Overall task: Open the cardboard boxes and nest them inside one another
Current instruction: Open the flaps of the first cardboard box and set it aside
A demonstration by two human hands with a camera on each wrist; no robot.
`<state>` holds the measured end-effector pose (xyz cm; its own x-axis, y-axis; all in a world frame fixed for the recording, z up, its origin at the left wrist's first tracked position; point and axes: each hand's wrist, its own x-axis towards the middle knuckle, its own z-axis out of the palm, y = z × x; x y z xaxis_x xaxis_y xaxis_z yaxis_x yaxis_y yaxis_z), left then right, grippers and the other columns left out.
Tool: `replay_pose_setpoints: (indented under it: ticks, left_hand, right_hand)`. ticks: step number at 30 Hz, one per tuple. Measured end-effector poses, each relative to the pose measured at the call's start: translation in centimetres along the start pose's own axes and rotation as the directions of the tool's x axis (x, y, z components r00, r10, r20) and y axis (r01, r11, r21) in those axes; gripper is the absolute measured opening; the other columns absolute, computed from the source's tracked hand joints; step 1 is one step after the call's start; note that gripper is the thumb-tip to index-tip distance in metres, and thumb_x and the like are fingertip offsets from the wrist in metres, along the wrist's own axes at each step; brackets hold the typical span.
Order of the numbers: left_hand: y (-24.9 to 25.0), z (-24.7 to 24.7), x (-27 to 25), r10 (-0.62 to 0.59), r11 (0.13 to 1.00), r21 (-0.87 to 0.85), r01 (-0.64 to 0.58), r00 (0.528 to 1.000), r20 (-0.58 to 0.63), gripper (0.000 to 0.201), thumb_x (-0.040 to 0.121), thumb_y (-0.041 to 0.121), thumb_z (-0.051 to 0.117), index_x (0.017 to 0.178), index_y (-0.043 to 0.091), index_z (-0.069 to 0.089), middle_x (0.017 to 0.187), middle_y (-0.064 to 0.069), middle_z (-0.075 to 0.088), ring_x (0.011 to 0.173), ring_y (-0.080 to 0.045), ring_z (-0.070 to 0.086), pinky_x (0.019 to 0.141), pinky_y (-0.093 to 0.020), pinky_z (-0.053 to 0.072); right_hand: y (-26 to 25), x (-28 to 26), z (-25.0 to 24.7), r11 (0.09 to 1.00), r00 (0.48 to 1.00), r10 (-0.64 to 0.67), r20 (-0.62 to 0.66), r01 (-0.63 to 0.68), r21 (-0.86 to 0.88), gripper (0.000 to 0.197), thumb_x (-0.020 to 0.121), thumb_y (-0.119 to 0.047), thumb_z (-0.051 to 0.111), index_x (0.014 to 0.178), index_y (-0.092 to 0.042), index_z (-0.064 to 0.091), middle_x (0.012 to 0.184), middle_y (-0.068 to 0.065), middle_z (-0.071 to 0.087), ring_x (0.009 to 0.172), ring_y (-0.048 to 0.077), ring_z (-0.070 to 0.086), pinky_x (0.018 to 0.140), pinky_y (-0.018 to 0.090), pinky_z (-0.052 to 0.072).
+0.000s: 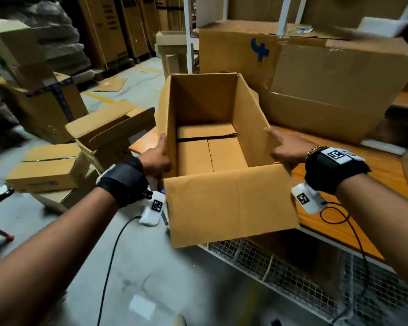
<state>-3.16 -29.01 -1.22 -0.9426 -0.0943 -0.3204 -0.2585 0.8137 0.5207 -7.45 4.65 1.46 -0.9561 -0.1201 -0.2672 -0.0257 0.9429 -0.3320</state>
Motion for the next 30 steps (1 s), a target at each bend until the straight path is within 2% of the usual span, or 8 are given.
replay_pose_setpoints:
  ticks: [3, 6, 8, 10, 16, 21, 26, 30]
  left_hand:
    - [-2.7, -2.4, -0.2, 0.044, 0.999, 0.004, -0.044, 0.998, 0.039, 0.1, 0.089, -0.003, 0.057, 0.152, 0.035, -0.009, 0.145, -0.019, 0.041, 0.102, -0.029, 0.057, 0.081, -0.039, 0.053]
    - [-5.5, -5.0, 0.5, 0.107, 0.994, 0.008, -0.108, 0.992, 0.068, 0.094, 0.09, -0.006, 0.056, 0.152, 0.04, 0.003, 0.148, -0.015, 0.037, 0.116, -0.033, 0.055, 0.09, -0.038, 0.05]
    - [-7.1, -6.7, 1.9, 0.121, 0.993, -0.021, -0.12, 0.988, 0.101, 0.092, 0.089, -0.008, 0.056, 0.15, 0.045, 0.012, 0.143, -0.016, 0.044, 0.118, -0.039, 0.055, 0.096, -0.046, 0.05]
    - [-8.1, -8.8, 3.9, 0.149, 0.989, -0.011, -0.148, 0.983, 0.107, 0.088, 0.089, -0.008, 0.054, 0.146, 0.049, 0.019, 0.139, -0.014, 0.048, 0.116, -0.041, 0.056, 0.093, -0.052, 0.051]
    - [-9.4, -11.7, 10.5, 0.188, 0.962, 0.183, -0.202, 0.978, 0.091, 0.077, 0.084, -0.008, 0.059, 0.146, 0.031, 0.037, 0.142, -0.014, 0.047, 0.114, -0.029, 0.056, 0.087, -0.037, 0.053]
    - [-10.1, -13.5, 14.5, 0.218, 0.934, 0.277, -0.224, 0.975, 0.054, 0.072, 0.084, -0.008, 0.056, 0.143, 0.031, 0.043, 0.149, -0.009, 0.041, 0.12, -0.027, 0.052, 0.091, -0.035, 0.052]
    - [-10.5, -14.9, 17.4, 0.26, 0.917, 0.318, -0.24, 0.965, -0.022, 0.061, 0.085, -0.008, 0.053, 0.139, 0.021, 0.05, 0.147, -0.01, 0.045, 0.127, -0.028, 0.047, 0.094, -0.029, 0.042]
    - [-10.0, -15.5, 19.3, 0.264, 0.925, 0.296, -0.237, 0.963, -0.051, 0.053, 0.088, -0.004, 0.054, 0.135, 0.02, 0.054, 0.143, -0.011, 0.047, 0.125, -0.03, 0.05, 0.1, -0.035, 0.043]
  right_hand:
    - [-2.0, -1.6, 1.4, 0.999, 0.998, 0.006, 0.058, -0.008, 0.043, 0.074, 0.079, -0.013, 0.052, 0.145, -0.042, 0.039, 0.113, 0.005, 0.06, 0.07, 0.022, 0.067, 0.054, 0.031, 0.058]
    - [-4.5, -2.5, 3.2, 0.999, 0.999, 0.006, -0.041, -0.008, -0.047, 0.068, 0.077, -0.02, 0.047, 0.142, -0.038, 0.047, 0.136, 0.007, 0.056, 0.094, 0.025, 0.066, 0.079, 0.037, 0.059]
    - [-5.9, -2.2, 4.0, 0.999, 0.996, 0.026, -0.087, -0.028, -0.027, 0.068, 0.077, -0.023, 0.047, 0.144, -0.037, 0.046, 0.144, 0.006, 0.052, 0.107, 0.029, 0.063, 0.087, 0.04, 0.057]
    - [-7.7, -1.2, 4.8, 0.998, 0.991, 0.063, -0.12, -0.064, -0.003, 0.069, 0.078, -0.025, 0.047, 0.146, -0.035, 0.044, 0.145, 0.007, 0.052, 0.111, 0.031, 0.061, 0.087, 0.037, 0.055]
    - [-12.5, 1.1, 7.5, 0.983, 0.961, 0.181, -0.209, -0.181, 0.019, 0.07, 0.08, -0.028, 0.048, 0.149, -0.034, 0.037, 0.14, 0.012, 0.055, 0.117, 0.035, 0.057, 0.088, 0.036, 0.049]
    - [-16.0, 3.2, 7.8, 0.972, 0.942, 0.232, -0.242, -0.23, 0.037, 0.07, 0.079, -0.027, 0.047, 0.148, -0.034, 0.038, 0.129, 0.01, 0.06, 0.101, 0.034, 0.062, 0.074, 0.036, 0.053]
    - [-18.4, 5.9, 7.5, 0.957, 0.921, 0.289, -0.259, -0.279, 0.075, 0.064, 0.08, -0.027, 0.047, 0.144, -0.032, 0.044, 0.138, 0.012, 0.055, 0.117, 0.036, 0.056, 0.09, 0.038, 0.051]
    - [-19.4, 7.7, 6.6, 0.941, 0.904, 0.335, -0.264, -0.312, 0.129, 0.054, 0.079, -0.025, 0.047, 0.132, -0.03, 0.055, 0.135, 0.012, 0.058, 0.115, 0.036, 0.057, 0.088, 0.037, 0.05]
